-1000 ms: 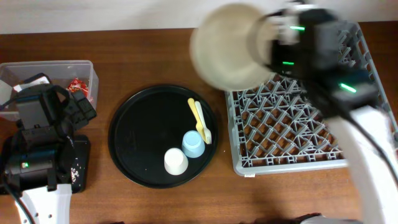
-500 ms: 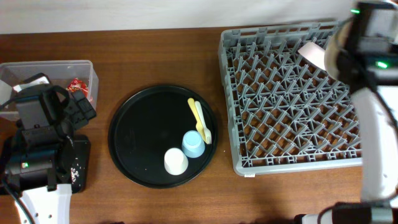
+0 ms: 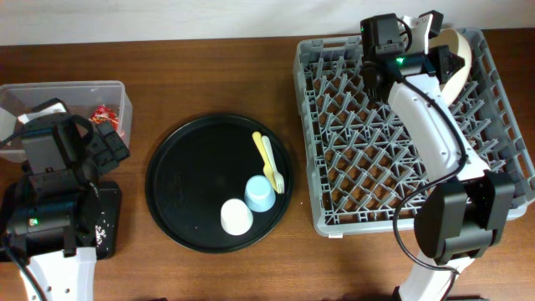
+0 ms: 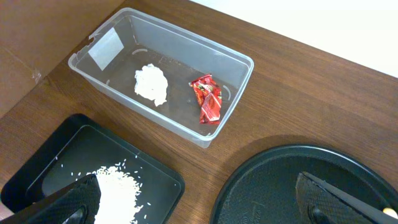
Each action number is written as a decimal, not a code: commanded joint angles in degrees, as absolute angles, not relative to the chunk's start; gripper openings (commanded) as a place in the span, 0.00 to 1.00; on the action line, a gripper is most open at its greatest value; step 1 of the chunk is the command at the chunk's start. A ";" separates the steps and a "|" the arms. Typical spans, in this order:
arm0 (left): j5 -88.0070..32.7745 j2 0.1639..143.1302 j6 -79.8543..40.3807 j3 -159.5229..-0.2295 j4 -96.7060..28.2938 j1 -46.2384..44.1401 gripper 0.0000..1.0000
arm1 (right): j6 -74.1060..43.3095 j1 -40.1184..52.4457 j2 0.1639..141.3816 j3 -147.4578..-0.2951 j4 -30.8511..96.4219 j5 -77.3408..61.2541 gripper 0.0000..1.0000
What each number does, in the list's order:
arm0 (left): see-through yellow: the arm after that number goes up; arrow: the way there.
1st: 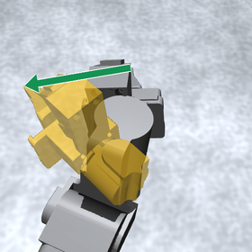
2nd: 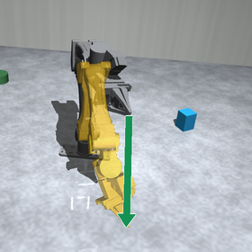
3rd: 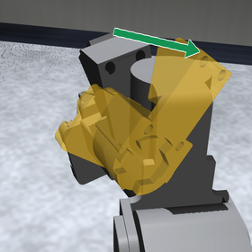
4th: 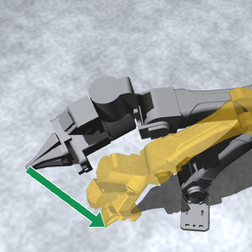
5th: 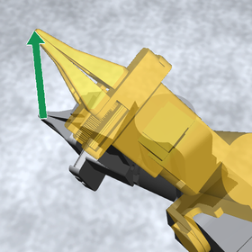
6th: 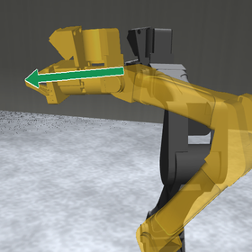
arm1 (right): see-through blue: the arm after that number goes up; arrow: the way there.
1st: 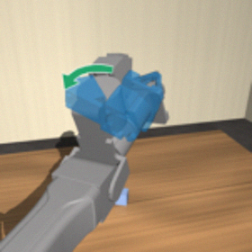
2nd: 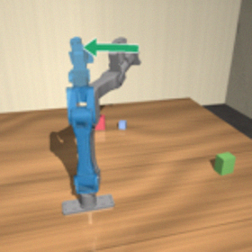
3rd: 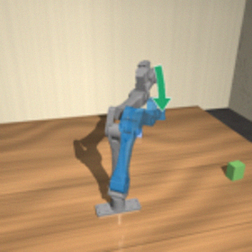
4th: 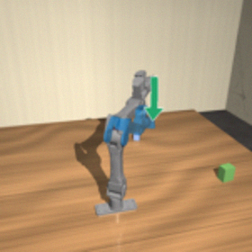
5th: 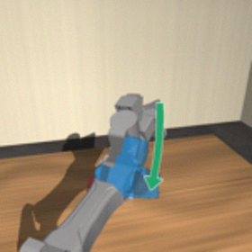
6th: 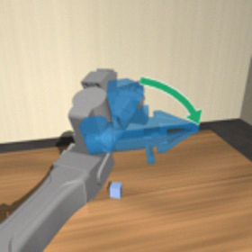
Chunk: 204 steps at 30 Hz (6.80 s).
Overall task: Sort waste into correct bins and load items into the dishwasher rack
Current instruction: 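Lift the beige plate right and lower it into the dish rack, then release the plate and raise the right gripper from the rack, then reach right gripper to the light-blue cup and grasp it, then carry the light-blue cup right and set it in the rack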
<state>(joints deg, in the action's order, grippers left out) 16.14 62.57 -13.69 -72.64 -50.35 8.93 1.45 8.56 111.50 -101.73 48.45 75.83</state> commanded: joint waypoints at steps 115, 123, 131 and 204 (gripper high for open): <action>16.75 62.28 -13.82 -72.79 -50.26 9.21 0.99 | -24.47 -48.47 112.38 -93.23 56.38 1.08 0.68; 16.75 62.28 -13.82 -72.79 -50.28 9.21 1.00 | -18.68 -44.36 101.84 -99.70 58.22 -6.68 0.82; 16.75 62.28 -13.82 -72.79 -50.28 9.21 0.99 | 9.69 -15.62 92.68 -99.85 80.36 -32.29 0.82; 16.75 62.28 -13.82 -72.79 -50.26 9.21 0.99 | -11.46 43.48 114.67 -90.98 57.04 -4.25 0.62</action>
